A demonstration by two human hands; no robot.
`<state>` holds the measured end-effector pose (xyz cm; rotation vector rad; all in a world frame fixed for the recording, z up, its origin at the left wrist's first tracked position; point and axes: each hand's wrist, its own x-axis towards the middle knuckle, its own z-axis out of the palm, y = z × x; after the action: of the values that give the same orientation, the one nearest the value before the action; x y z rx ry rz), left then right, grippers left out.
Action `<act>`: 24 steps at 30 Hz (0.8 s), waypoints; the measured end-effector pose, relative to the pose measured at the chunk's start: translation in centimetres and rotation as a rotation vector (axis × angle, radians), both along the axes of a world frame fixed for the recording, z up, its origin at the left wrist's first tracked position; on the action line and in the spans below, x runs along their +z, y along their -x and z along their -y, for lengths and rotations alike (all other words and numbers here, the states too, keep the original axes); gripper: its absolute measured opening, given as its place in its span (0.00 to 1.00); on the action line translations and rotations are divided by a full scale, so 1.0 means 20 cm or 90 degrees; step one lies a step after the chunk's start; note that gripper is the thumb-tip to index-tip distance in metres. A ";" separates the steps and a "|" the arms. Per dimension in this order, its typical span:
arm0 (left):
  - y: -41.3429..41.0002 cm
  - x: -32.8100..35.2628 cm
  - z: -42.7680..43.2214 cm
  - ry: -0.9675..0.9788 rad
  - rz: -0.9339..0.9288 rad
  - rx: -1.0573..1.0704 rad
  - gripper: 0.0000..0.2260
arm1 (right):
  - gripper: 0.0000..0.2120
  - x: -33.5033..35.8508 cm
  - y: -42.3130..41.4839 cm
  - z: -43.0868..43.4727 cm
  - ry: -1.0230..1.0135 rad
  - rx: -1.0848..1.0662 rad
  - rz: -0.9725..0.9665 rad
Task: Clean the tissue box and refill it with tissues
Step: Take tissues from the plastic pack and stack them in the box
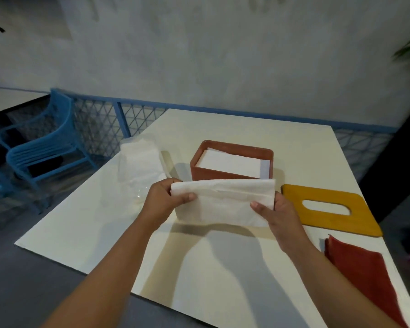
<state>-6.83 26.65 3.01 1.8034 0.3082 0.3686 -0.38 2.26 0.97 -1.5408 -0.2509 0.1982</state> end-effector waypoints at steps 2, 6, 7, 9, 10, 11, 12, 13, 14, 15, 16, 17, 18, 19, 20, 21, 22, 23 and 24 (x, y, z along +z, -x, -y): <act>-0.01 -0.03 0.04 0.056 0.014 -0.013 0.10 | 0.13 -0.03 0.02 0.04 0.010 -0.012 -0.005; -0.03 -0.11 0.10 0.066 -0.008 -0.048 0.08 | 0.14 -0.09 0.06 0.10 0.045 -0.034 -0.034; -0.03 -0.13 0.11 0.070 -0.018 -0.058 0.10 | 0.15 -0.11 0.06 0.11 0.052 -0.031 -0.043; -0.03 -0.17 0.11 0.084 -0.048 -0.074 0.16 | 0.19 -0.13 0.08 0.12 0.049 -0.026 -0.057; -0.04 -0.18 0.11 0.103 -0.063 -0.088 0.19 | 0.20 -0.14 0.08 0.12 0.044 -0.031 -0.062; -0.04 -0.19 0.12 0.127 -0.076 -0.102 0.22 | 0.22 -0.15 0.09 0.11 0.042 -0.034 -0.065; -0.04 -0.20 0.12 0.143 -0.090 -0.115 0.25 | 0.22 -0.15 0.09 0.11 0.039 -0.039 -0.064; -0.04 -0.21 0.12 0.147 -0.099 -0.120 0.29 | 0.21 -0.15 0.10 0.10 0.043 -0.045 -0.060; -0.05 -0.22 0.11 0.146 -0.100 -0.118 0.31 | 0.20 -0.15 0.10 0.08 0.049 -0.052 -0.054; -0.05 -0.22 0.10 0.141 -0.096 -0.113 0.32 | 0.19 -0.14 0.11 0.07 0.058 -0.058 -0.048; -0.05 -0.22 0.08 0.136 -0.092 -0.109 0.32 | 0.19 -0.14 0.11 0.06 0.063 -0.066 -0.044; -0.05 -0.22 0.07 0.126 -0.087 -0.106 0.32 | 0.18 -0.13 0.11 0.05 0.072 -0.073 -0.042; -0.06 -0.22 0.05 0.121 -0.086 -0.103 0.32 | 0.19 -0.12 0.11 0.03 0.083 -0.083 -0.042; -0.06 -0.22 0.04 0.118 -0.085 -0.106 0.32 | 0.19 -0.12 0.12 0.02 0.096 -0.089 -0.042; -0.07 -0.22 0.02 0.126 -0.090 -0.110 0.32 | 0.19 -0.12 0.12 0.01 0.109 -0.094 -0.042; -0.07 -0.22 0.02 0.133 -0.098 -0.109 0.31 | 0.19 -0.13 0.11 0.00 0.120 -0.097 -0.047; -0.07 -0.22 0.01 0.129 -0.113 -0.101 0.31 | 0.19 -0.14 0.11 -0.01 0.123 -0.101 -0.060; -0.08 -0.22 0.00 0.107 -0.130 -0.096 0.31 | 0.20 -0.14 0.11 -0.02 0.116 -0.106 -0.083; -0.08 -0.21 0.00 0.086 -0.145 -0.103 0.31 | 0.20 -0.14 0.11 -0.02 0.106 -0.112 -0.112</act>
<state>-5.16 26.73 -1.27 1.7257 0.3346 0.0262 -2.57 2.68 -1.88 -1.6887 0.0417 0.2194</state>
